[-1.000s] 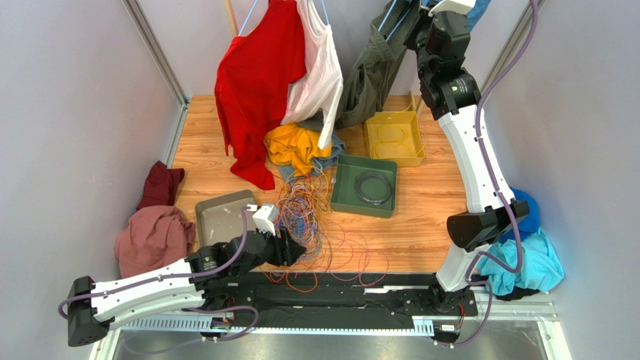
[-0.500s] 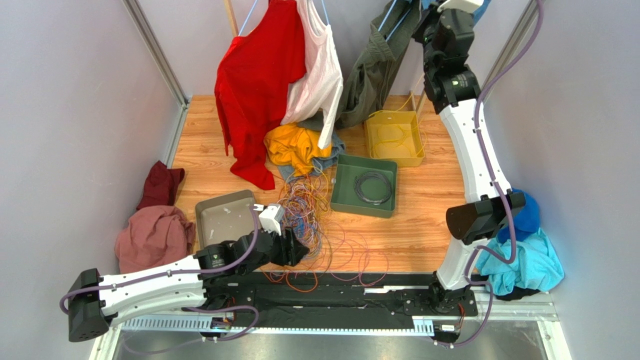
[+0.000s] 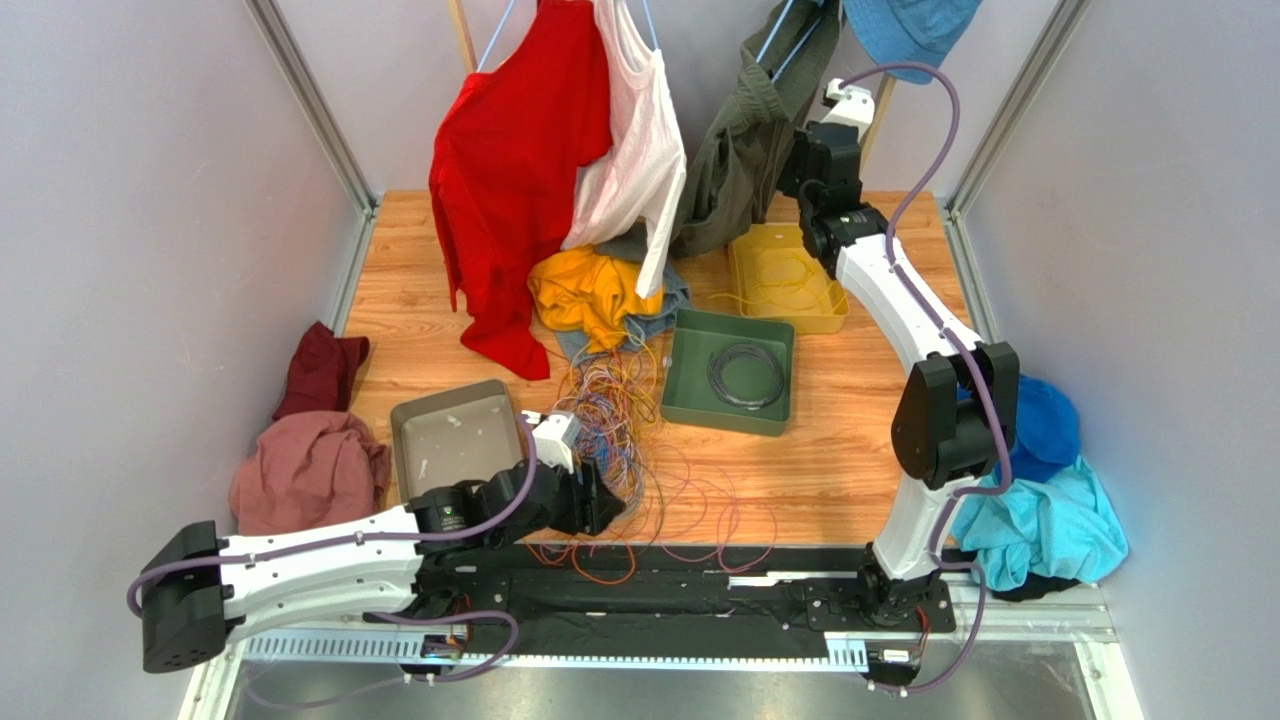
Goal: Untangle the cables
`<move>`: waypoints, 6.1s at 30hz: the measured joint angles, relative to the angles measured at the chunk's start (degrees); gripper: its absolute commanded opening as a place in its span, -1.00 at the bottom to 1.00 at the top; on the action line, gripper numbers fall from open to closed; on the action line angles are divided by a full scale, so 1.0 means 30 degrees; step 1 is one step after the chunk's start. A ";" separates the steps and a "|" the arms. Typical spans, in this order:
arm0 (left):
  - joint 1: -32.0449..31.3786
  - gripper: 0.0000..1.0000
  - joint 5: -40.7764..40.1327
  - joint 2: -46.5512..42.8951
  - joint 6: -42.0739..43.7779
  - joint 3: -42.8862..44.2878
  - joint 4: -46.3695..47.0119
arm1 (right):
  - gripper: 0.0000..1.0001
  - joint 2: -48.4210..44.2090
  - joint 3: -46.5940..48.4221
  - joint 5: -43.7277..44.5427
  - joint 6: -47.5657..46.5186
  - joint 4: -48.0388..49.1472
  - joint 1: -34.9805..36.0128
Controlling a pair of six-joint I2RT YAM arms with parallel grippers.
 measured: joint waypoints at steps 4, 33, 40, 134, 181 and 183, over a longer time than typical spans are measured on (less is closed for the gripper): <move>0.0000 0.26 0.0131 0.0525 0.0007 0.0000 0.0430 | -1.00 0.0058 -0.1450 -0.0022 0.0372 0.1056 -0.0189; 0.0000 0.26 0.0721 0.3796 0.0029 0.0277 0.1326 | -1.00 0.1931 -0.0597 -0.0772 0.0277 0.2565 -0.2011; 0.0000 0.26 0.0947 0.3978 0.0022 0.0291 0.1647 | -1.00 0.3650 -0.2892 -0.1719 0.1013 0.2280 -0.1421; 0.0000 -1.00 -0.1792 0.1392 0.5668 1.4600 -0.6149 | 0.13 -2.4953 -2.7343 0.2237 0.8626 -0.1610 1.7923; 0.8597 -1.00 -0.4867 0.4277 0.7563 3.3871 -1.7733 | 0.23 -2.7569 -2.7503 0.1515 0.7286 -0.1654 1.7952; 0.8597 -1.00 -0.4146 0.4663 0.7672 3.4447 -1.7588 | 0.26 -2.6665 -2.7547 0.0947 0.6878 -0.0211 1.7952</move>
